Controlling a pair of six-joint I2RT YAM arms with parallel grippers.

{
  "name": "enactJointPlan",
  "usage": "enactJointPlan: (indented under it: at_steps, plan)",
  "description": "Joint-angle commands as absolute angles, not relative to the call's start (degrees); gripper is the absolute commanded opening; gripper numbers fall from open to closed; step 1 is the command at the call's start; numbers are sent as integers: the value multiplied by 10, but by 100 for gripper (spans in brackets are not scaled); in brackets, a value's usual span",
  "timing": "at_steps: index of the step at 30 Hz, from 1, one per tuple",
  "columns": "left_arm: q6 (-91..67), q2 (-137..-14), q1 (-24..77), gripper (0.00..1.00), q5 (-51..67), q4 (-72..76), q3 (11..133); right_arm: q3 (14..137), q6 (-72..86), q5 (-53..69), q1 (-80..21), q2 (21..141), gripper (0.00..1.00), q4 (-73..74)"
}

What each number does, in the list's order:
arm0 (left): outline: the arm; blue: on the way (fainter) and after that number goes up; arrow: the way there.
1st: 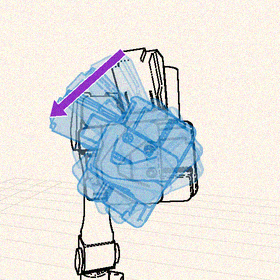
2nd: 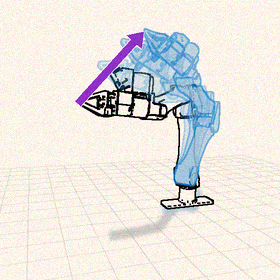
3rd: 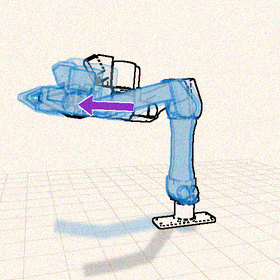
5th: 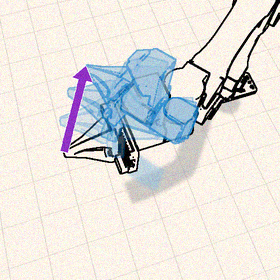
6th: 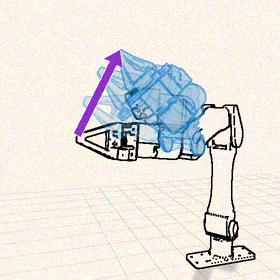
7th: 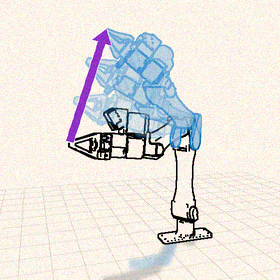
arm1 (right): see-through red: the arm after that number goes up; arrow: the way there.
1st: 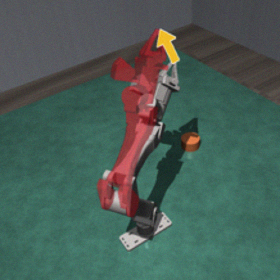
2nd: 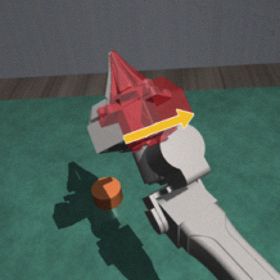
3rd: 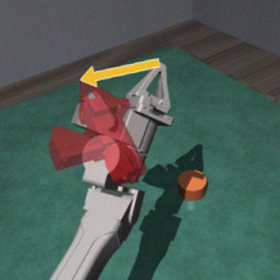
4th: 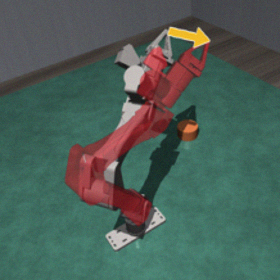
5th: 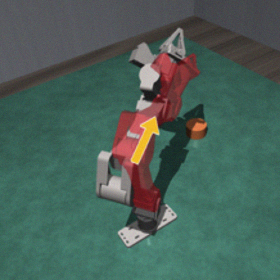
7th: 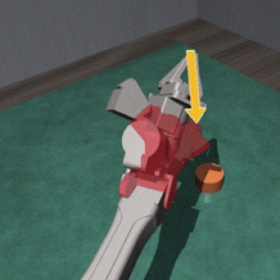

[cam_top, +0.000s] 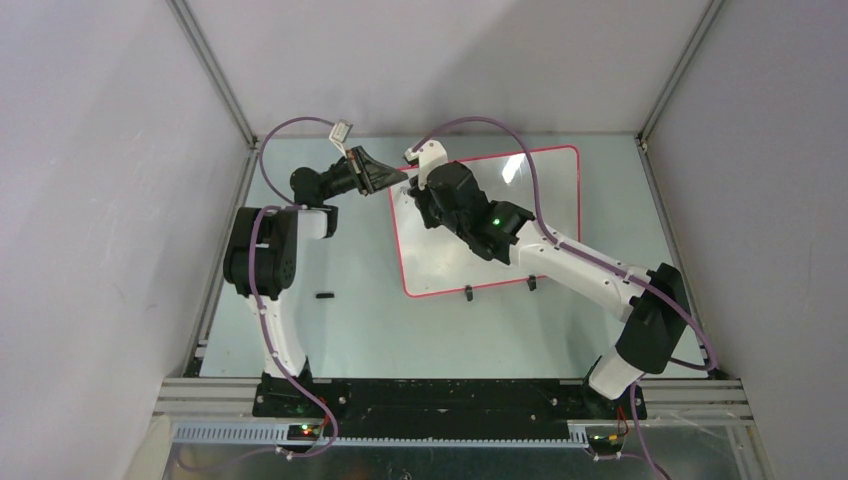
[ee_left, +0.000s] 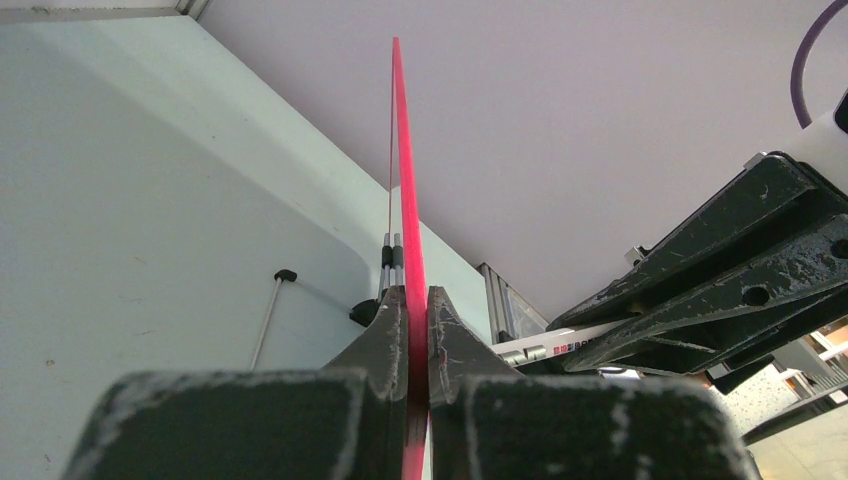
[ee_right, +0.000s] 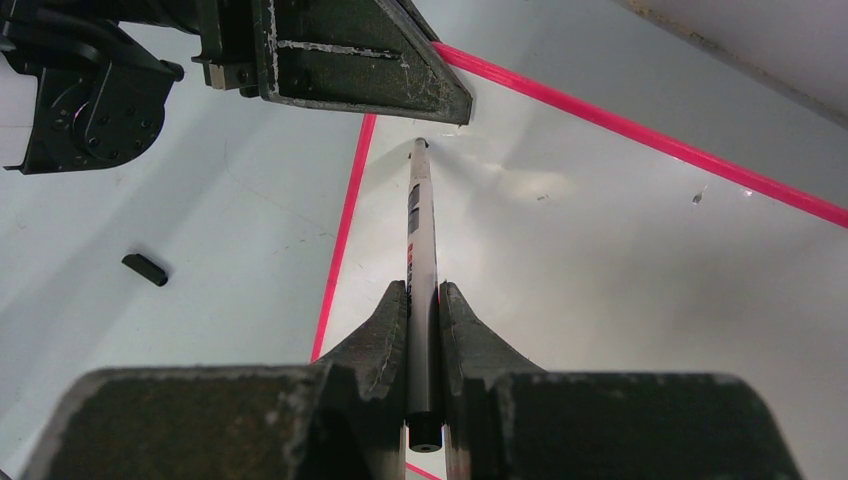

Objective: Write a sentence on the whiteboard

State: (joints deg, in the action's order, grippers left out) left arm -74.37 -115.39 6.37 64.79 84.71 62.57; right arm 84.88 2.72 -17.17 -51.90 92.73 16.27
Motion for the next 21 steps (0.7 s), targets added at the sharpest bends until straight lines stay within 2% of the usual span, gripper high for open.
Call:
enactJointPlan:
  at_steps: [1,21]
  plan:
    - [-729,-1115,78,0,659,878,628,872,23,-185,-516,934,0,172]
    - [-729,-1115,78,0,660,878,629,833,36,-181,-516,919,0,177]
